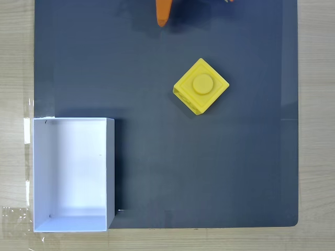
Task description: Grasp a yellow block and put it in the box
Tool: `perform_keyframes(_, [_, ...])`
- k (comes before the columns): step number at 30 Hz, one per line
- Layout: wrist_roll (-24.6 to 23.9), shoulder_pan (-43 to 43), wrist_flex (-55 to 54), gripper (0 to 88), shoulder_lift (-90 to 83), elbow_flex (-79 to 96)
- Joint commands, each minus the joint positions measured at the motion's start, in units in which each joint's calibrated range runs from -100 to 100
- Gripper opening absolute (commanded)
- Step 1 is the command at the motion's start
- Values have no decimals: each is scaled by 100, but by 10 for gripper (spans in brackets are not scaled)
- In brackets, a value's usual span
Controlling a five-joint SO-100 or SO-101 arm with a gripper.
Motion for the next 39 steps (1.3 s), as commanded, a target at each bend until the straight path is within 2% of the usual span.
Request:
perform_keyframes(1, [2, 22, 48, 10, -16, 8])
perform_keyframes(21, [23, 14, -48, 17, 357, -101])
perform_keyframes(30, [39, 22, -1392, 18, 3552, -2199])
perform_keyframes(36, [44, -45, -1209, 18, 5628, -4424])
perform_keyframes(39, [76, -491, -624, 18, 6450, -5429])
